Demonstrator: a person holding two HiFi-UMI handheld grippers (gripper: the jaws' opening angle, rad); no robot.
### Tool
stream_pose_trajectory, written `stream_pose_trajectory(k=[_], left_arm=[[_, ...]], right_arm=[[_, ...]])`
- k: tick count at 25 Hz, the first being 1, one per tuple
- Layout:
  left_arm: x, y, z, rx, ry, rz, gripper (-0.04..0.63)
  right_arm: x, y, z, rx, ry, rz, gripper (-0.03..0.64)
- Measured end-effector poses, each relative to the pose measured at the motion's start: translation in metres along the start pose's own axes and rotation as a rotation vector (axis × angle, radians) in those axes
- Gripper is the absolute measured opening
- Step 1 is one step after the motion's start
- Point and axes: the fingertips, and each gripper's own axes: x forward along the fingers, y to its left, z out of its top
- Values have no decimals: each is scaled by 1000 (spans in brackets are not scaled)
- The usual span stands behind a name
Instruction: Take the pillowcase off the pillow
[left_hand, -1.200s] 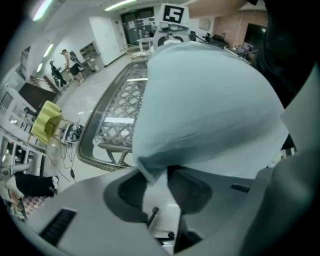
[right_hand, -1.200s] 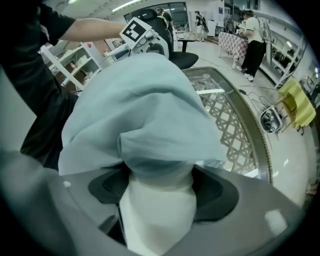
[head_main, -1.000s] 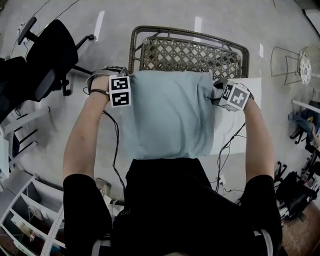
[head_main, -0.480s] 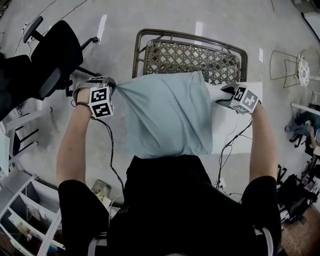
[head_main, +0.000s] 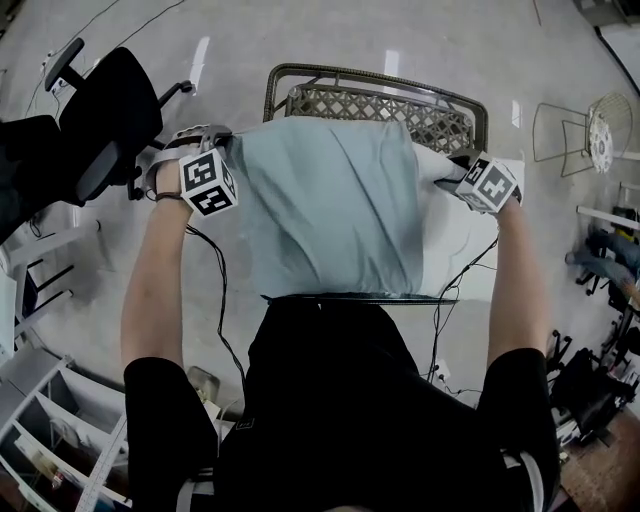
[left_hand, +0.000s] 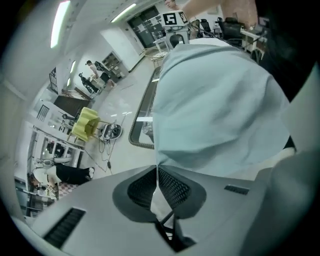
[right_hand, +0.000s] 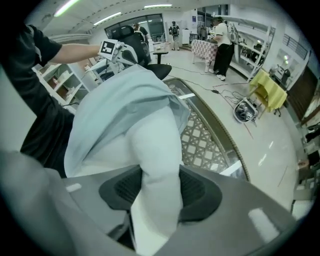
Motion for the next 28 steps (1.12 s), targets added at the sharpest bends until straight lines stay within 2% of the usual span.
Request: stream_pose_trajectory(k=[2,4,5,7,9,11,15,17,19,21,24,26,28], left_arm=[[-3,-4,17,-3,-32,-29,17],[-9,-19,27,-17,-77,-64,61],[-12,-29,30,-41,-101,-89,95],[-22,-58,37,-104,-154,-160,115],[-32,-95,45,-139,-202,-247,120],[-41,-135,50,-132,-229,-324,133],[-60,-197,59,-138,-274,-414,163],[-70,-218,65,-161,-298,-444,175],[-78,-232,69,-168,-305,-456,178],[-84,-244,70,-163,-292,-454,178],[-99,-263,74,-176,-280,-481,178],[-107,-280,74,-191,-266,-509,202],[-106,-298,72,-185,-231,-490,233]], right_arm=[[-5,-14,1,21,0,-77,227],[-11,-22,3,46,-6,-150,268],[-13,-23,5,57,-11,-184,293],[-17,-20,6,64,-23,-244,298],[-21,-13,5,64,-40,-303,296],[-24,-1,2,62,-53,-358,296],[-28,45,-10,84,-87,-409,295],[-29,71,-17,94,-120,-418,259],[-28,97,-25,110,-145,-400,263],[-22,125,-37,117,-148,-352,293],[-16,163,-53,91,-160,-294,298],[-15,184,-58,71,-185,-272,300],[-10,204,-66,52,-187,-240,335]])
